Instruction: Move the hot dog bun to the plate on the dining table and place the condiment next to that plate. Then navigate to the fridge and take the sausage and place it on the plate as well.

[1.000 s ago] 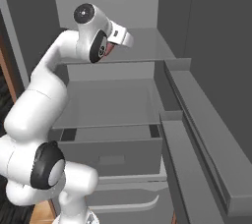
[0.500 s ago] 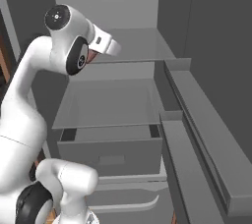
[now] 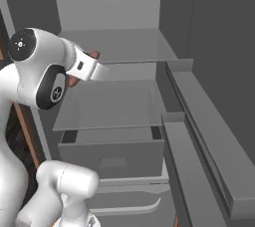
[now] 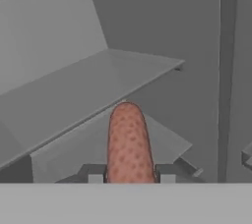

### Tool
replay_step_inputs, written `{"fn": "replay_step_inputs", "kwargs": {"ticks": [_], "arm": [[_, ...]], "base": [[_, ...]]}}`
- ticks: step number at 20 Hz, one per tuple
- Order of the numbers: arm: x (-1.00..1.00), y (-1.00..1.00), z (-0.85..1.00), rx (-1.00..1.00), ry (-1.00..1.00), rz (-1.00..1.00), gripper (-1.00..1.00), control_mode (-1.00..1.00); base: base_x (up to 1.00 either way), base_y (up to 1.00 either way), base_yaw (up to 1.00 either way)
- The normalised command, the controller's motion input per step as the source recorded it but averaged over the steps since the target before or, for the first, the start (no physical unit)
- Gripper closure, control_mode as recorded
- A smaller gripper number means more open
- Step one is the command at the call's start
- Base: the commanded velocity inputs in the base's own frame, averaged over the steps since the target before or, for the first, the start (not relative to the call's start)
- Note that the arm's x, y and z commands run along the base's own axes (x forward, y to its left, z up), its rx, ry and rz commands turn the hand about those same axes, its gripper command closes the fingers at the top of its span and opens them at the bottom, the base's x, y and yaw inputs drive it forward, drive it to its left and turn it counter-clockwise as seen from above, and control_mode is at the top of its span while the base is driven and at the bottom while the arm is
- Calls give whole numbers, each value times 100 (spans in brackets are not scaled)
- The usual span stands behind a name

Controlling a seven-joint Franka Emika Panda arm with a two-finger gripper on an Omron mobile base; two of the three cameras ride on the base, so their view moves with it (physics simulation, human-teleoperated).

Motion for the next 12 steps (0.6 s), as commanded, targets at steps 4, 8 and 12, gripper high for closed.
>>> {"fn": "replay_step_inputs", "kwargs": {"ticks": [4, 8, 12], "arm": [[0, 0, 0, 0, 0, 0, 100, 100], [0, 0, 0, 0, 0, 0, 100, 100], [0, 0, 0, 0, 0, 0, 100, 100]], "base": [[-100, 27, -11], [-100, 47, -22], [-100, 55, -27]]}}
